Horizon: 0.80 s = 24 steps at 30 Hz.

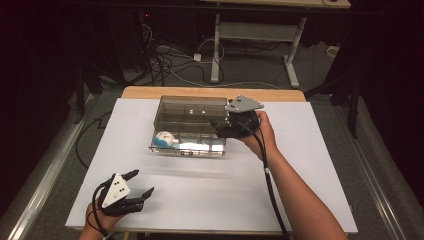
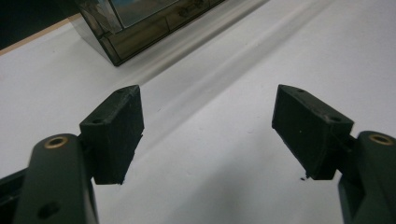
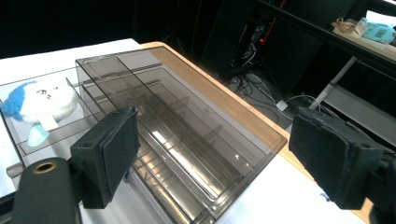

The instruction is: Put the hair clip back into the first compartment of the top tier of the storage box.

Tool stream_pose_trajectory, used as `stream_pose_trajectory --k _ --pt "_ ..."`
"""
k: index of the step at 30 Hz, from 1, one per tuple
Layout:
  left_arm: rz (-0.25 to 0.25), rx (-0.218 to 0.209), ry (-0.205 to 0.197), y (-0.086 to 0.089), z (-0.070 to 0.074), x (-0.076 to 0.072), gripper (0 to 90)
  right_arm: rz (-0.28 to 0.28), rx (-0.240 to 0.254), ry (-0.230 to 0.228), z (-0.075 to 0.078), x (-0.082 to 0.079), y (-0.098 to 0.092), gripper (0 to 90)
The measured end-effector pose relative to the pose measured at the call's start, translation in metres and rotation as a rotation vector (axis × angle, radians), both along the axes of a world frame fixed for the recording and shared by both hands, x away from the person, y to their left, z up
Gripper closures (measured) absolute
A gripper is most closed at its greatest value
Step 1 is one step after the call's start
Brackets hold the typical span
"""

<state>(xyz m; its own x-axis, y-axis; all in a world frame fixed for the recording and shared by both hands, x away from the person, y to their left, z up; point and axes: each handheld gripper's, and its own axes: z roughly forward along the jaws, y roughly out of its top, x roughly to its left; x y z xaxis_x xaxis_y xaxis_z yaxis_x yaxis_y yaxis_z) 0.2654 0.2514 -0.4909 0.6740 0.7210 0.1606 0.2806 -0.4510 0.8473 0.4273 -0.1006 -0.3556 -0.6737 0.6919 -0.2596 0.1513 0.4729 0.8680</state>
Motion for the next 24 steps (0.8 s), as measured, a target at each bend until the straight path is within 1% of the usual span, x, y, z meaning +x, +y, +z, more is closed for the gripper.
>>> stream_pose_trajectory --k 12,14,21,22,24 --pt "0.0 0.005 -0.001 0.0 0.0 0.0 24.3 -0.029 -0.008 -0.023 0.001 -0.005 -0.016 16.1" --pt "0.0 0.005 -0.001 0.0 0.0 0.0 24.3 -0.031 -0.017 -0.025 0.001 -0.006 -0.018 16.0" --pt "0.003 0.003 -0.003 0.001 0.0 -0.001 24.3 -0.031 -0.022 -0.041 0.0 -0.012 -0.024 16.0" --pt "0.003 0.003 -0.003 0.001 0.0 -0.001 24.3 -0.027 -0.031 -0.046 0.0 -0.013 -0.025 16.0" --pt "0.002 0.004 -0.003 0.0 0.0 -0.001 24.3 -0.028 -0.031 -0.049 0.0 -0.015 -0.027 16.0"
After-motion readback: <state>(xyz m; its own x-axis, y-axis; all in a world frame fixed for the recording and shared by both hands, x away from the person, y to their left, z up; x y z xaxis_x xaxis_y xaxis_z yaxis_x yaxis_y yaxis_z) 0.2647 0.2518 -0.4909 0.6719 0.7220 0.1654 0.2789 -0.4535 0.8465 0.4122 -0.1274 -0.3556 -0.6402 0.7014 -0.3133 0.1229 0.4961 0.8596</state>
